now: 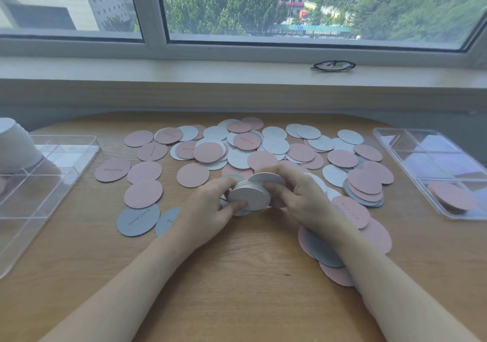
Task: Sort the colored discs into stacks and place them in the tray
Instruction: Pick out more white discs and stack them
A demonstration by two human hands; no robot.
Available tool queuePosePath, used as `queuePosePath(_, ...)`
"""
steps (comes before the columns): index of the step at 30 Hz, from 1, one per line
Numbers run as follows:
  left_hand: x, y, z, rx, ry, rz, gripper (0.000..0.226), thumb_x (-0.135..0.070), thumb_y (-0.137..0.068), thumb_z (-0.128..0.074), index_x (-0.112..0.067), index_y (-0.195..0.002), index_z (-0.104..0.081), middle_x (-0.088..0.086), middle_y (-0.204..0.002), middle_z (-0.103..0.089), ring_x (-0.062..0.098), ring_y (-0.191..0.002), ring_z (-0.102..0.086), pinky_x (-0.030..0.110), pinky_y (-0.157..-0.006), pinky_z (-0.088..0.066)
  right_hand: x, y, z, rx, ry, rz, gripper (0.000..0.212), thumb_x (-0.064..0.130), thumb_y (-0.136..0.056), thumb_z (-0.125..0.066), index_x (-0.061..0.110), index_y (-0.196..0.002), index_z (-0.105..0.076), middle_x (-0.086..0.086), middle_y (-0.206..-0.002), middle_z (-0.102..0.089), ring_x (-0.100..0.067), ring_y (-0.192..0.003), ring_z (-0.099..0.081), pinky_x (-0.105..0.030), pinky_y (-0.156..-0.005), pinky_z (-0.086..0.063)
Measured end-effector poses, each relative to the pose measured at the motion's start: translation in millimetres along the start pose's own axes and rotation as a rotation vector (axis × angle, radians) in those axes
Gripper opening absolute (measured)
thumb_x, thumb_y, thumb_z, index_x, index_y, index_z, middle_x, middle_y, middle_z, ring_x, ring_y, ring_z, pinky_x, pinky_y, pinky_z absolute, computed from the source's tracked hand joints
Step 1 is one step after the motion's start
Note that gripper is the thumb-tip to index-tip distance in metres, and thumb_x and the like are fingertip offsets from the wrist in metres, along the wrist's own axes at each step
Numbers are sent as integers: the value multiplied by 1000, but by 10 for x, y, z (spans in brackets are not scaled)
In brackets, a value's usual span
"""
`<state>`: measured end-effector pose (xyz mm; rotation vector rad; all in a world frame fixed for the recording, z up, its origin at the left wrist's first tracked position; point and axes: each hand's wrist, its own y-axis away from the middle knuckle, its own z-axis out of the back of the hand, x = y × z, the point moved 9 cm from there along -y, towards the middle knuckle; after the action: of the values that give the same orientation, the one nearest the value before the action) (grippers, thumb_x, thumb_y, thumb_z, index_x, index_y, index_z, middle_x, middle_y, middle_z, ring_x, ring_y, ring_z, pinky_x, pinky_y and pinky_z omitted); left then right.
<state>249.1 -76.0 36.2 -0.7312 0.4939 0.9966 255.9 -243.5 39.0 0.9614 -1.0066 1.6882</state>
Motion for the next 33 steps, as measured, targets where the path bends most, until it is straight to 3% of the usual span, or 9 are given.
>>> queuePosePath(3, 41, 4, 18, -17, 6, 39, 16, -21, -89, -72, -27, -103, -65, -23, -75, -60, -5, -64, -52, 15, -59, -33, -15, 1, 10, 14, -4, -36, 26, 20, -93, -63, 30, -117, -64, -8, -101, -69, -25, -89, -72, -48, -79, -60)
queuePosePath(6, 50, 9, 25, -21, 21, 59, 15, -18, -88, -72, -24, -100, -65, -30, -69, -57, -5, -61, -51, 13, -58, -34, 36, 16, 95, 3, 116, -13, 33, 10, -90, -69, 27, -118, -64, -3, -103, -66, -12, -88, -67, -24, -78, -55)
queuePosePath(8, 68, 10, 40, -31, 28, 71, 14, -17, -88, -71, -23, -99, -65, -22, -67, -57, -3, -60, -52, 13, -56, -34, 69, 13, 150, -20, 266, 20, 38, 11, -85, -73, 33, -115, -64, 6, -102, -65, -7, -88, -61, -15, -78, -45)
queuePosePath(11, 110, 8, 58, -40, 36, 87, 13, -18, -88, -70, -24, -98, -64, -10, -73, -60, 6, -58, -51, 16, -55, -35, 25, 9, 179, -18, 340, 18, 36, 22, -82, -78, 37, -109, -61, 11, -89, -64, -6, -72, -55, -17, -68, -39)
queuePosePath(15, 110, 6, 41, -34, 20, 83, 12, -22, -88, -69, -26, -97, -62, -6, -73, -61, 12, -59, -52, 18, -55, -37, 78, -12, 165, -34, 436, 137, 21, 38, -91, -65, 27, -109, -67, 10, -88, -65, -10, -89, -60, -29, -82, -45)
queuePosePath(19, 108, 8, 46, -42, 17, 80, 14, -21, -88, -71, -26, -97, -62, -8, -75, -62, 12, -61, -53, 18, -55, -39, 44, -44, 108, -36, 511, 146, 33, 39, -98, -46, 16, -109, -66, 3, -90, -61, -18, -89, -54, -42, -84, -45)
queuePosePath(23, 66, 5, 44, -48, 19, 48, 16, -22, -88, -72, -29, -99, -63, -10, -83, -65, 10, -70, -57, 18, -61, -42, -4, -40, -67, 84, 615, 117, 75, 72, -93, -20, 25, -146, -46, 9, -111, -58, -14, -109, -49, -33, -98, -34)
queuePosePath(26, 44, -1, 34, -50, -8, 24, 15, -26, -90, -71, -28, -102, -63, -12, -85, -65, 6, -69, -55, 17, -61, -39, -77, -29, -218, 198, 695, 92, 99, 85, -81, -9, 24, -157, -23, 3, -139, -50, -16, -130, -35, -32, -112, -19)
queuePosePath(33, 10, -5, -26, -10, -38, 3, 40, -26, -93, -67, -29, -131, -58, -21, -84, -56, -10, -72, -52, 11, -65, -36, -29, -24, -195, 158, 680, 135, 86, 76, -89, -25, 27, -158, -10, 3, -142, -47, -13, -131, -30, -23, -108, -13)
